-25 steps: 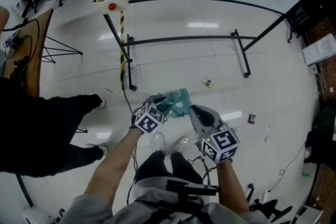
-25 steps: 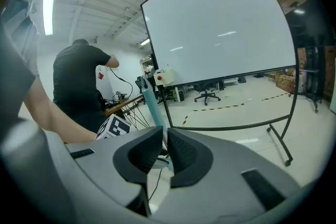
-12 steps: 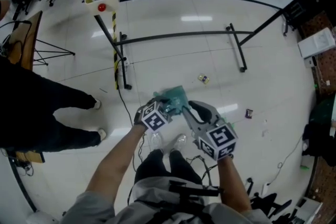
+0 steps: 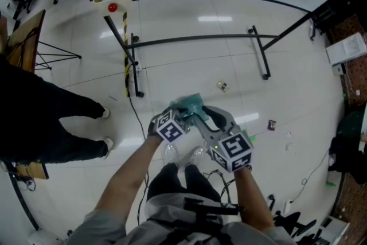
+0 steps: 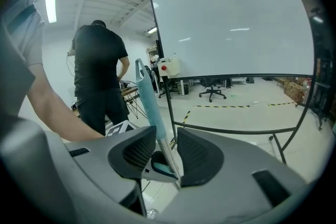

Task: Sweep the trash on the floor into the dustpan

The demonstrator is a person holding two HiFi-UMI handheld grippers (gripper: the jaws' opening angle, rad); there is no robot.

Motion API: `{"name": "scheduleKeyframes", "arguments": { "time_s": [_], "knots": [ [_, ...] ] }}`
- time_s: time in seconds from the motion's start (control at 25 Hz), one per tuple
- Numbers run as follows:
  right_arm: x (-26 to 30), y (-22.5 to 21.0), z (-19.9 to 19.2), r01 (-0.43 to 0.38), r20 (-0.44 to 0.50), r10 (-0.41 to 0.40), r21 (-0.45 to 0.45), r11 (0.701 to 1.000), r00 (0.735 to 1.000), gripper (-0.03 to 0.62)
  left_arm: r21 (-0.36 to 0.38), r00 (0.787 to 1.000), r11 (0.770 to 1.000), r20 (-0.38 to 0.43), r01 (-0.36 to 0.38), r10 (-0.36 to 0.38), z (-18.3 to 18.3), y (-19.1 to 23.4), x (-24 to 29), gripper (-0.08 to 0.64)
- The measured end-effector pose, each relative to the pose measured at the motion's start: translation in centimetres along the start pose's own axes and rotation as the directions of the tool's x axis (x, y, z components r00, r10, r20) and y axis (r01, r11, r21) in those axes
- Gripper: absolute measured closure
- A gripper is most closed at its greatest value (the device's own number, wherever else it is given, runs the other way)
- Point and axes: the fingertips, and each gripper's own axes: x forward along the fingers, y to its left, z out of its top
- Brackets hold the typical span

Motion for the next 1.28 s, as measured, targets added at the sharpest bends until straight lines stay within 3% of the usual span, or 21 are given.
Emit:
{"name": "scheduleKeyframes", "arguments": {
  "time_s": [0.08,0.2,0.88,1.08,1.28],
  "knots": [
    [0.1,-0.2,0.1,0.014,0.001,-0.014,-0.003,1.000,1.000,0.430,-0.004,1.000,1.000,0.008,0.006,-0.006,0.1,0.0,0.0,0.448],
    [0.4,0.0,0.2,-0.005,-0.003,0.005,-0.004,1.000,1.000,0.414,-0.011,1.000,1.000,0.007,0.006,-0.006,0.0,0.4,-0.1,0.448],
    [2.4,1.9,2.7,-0.182,0.056,0.182,-0.014,0.983,0.982,0.424,-0.020,0.999,0.999,0.044,0.031,-0.031,-0.1,0.3,-0.5,0.448],
    [2.2,1.9,2.8,-0.172,0.088,0.179,-0.079,0.982,0.980,0.459,-0.053,0.991,0.994,0.105,0.092,-0.087,0.5,-0.5,-0.4,0.448],
    [1.5,1.2,2.6,-0.142,0.090,0.151,-0.103,0.985,0.984,0.472,-0.017,0.993,0.999,0.109,0.040,-0.038,0.8,-0.3,-0.4,0.451]
  ]
}}
